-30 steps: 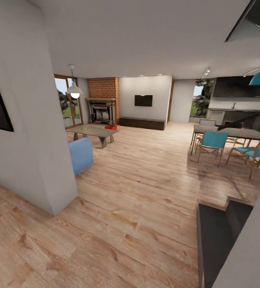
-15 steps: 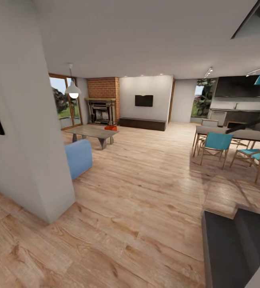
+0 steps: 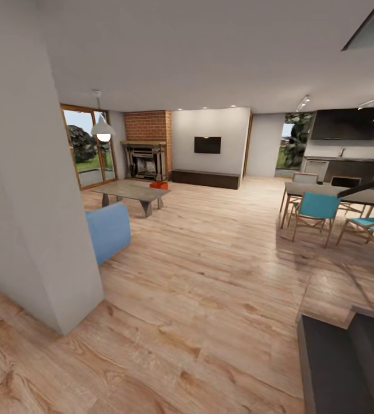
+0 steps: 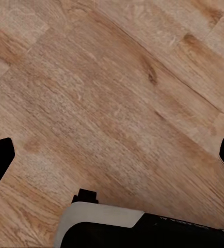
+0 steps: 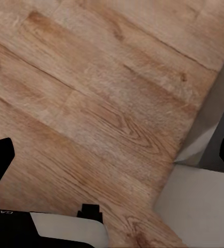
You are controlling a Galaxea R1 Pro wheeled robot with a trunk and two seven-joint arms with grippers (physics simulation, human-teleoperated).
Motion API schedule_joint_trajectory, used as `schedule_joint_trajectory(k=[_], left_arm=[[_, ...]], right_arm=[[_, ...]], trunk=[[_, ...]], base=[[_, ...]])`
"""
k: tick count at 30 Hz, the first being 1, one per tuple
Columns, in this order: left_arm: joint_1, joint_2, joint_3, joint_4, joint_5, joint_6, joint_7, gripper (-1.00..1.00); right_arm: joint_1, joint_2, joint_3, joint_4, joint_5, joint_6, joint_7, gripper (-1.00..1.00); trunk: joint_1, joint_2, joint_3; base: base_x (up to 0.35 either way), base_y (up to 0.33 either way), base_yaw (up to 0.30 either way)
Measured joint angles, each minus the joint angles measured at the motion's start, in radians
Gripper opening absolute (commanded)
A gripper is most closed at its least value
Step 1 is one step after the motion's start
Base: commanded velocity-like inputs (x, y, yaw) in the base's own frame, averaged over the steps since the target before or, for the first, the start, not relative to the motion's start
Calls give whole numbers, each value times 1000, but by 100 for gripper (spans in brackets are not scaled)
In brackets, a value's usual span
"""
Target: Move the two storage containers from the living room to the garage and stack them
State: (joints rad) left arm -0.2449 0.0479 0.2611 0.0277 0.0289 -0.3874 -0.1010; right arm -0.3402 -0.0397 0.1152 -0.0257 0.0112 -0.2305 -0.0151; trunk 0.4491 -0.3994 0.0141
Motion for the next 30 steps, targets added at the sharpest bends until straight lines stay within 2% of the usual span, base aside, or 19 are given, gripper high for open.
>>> schedule_joint_trajectory(k=[30], left_arm=[[0, -2, 0, 0, -1, 0, 0, 100]], right_arm=[[0, 0, 0, 0, 1, 0, 0, 100]], trunk=[[0, 0, 0]], base=[[323, 0, 0]])
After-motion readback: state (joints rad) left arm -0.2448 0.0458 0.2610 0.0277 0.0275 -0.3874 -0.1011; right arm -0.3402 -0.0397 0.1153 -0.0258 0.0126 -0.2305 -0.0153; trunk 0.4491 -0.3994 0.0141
